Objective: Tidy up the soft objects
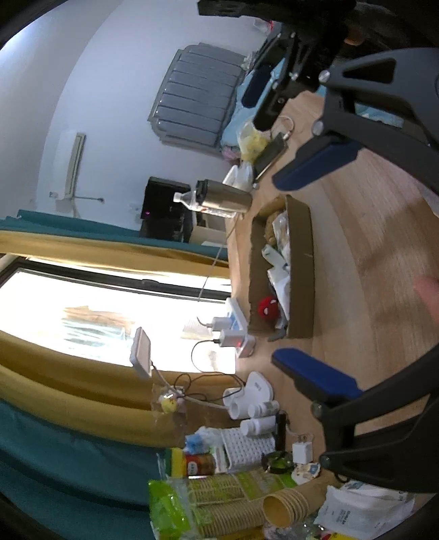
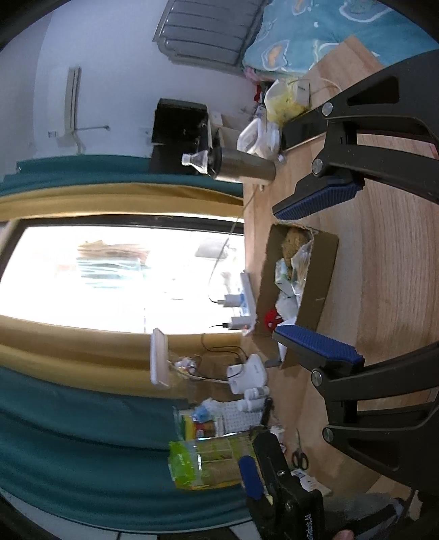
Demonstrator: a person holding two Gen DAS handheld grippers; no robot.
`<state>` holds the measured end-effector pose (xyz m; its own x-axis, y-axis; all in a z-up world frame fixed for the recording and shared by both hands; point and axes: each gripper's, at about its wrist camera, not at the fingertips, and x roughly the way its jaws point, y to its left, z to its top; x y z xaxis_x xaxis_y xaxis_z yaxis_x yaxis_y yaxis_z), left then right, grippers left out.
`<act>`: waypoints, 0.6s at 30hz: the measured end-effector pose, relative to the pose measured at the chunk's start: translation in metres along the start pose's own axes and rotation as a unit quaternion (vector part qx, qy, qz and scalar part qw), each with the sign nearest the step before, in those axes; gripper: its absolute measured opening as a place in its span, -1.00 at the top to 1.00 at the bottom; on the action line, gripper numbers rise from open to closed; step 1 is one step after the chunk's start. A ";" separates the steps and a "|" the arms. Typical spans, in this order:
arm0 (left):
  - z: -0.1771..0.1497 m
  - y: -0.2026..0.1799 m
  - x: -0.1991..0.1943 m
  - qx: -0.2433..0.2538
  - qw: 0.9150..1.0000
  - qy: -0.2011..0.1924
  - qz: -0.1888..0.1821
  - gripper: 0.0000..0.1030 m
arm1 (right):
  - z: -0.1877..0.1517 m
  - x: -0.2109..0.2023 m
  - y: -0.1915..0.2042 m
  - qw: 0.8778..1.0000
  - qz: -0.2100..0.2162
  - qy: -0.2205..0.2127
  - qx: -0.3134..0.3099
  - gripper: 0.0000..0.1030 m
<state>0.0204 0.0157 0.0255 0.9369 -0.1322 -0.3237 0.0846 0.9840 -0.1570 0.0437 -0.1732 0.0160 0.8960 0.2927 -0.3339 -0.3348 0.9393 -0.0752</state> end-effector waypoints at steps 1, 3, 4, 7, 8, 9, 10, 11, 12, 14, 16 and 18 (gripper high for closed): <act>0.000 -0.001 -0.002 0.003 1.000 -0.003 0.001 -0.85 | 0.001 -0.004 -0.001 1.000 -0.002 -0.005 0.001 -0.33; 0.003 -0.004 -0.009 0.011 1.000 -0.017 0.011 -0.85 | 0.003 -0.011 0.000 1.000 -0.008 -0.014 0.001 -0.33; 0.004 -0.004 -0.013 0.013 0.999 -0.025 0.019 -0.85 | 0.005 -0.013 0.000 1.000 -0.012 -0.017 0.000 -0.36; 0.009 -0.003 -0.020 0.015 0.998 -0.039 0.037 -0.86 | 0.008 -0.021 0.001 0.999 -0.023 -0.026 -0.004 -0.68; 0.011 -0.002 -0.023 0.014 0.998 -0.044 0.038 -0.87 | 0.009 -0.023 0.001 0.999 -0.026 -0.030 -0.003 -0.69; 0.012 -0.001 -0.025 0.013 0.998 -0.045 0.038 -0.88 | 0.010 -0.025 0.001 0.999 -0.028 -0.032 -0.002 -0.69; 0.013 0.001 -0.028 0.010 0.998 -0.049 0.037 -0.89 | 0.011 -0.027 0.000 0.999 -0.028 -0.035 -0.001 -0.69; 0.014 0.002 -0.030 0.009 0.998 -0.050 0.036 -0.92 | 0.011 -0.028 0.000 0.999 -0.028 -0.037 0.000 -0.69; 0.015 0.003 -0.032 0.009 0.998 -0.053 0.036 -0.94 | 0.012 -0.028 0.001 0.999 -0.028 -0.037 -0.002 -0.69; 0.018 0.004 -0.034 0.008 0.998 -0.058 0.037 -0.95 | 0.012 -0.028 0.004 0.999 -0.028 -0.037 -0.005 -0.69; 0.019 0.005 -0.034 0.007 0.997 -0.061 0.036 -0.96 | 0.013 -0.030 0.005 0.999 -0.026 -0.040 -0.006 -0.69; 0.019 0.005 -0.036 0.006 0.997 -0.064 0.036 -0.97 | 0.014 -0.032 0.006 0.999 -0.024 -0.043 -0.006 -0.69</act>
<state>-0.0065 0.0274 0.0540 0.9763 -0.0460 -0.2117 0.0194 0.9919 -0.1258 0.0173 -0.1746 0.0391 0.9324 0.2623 -0.2486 -0.2944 0.9503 -0.1014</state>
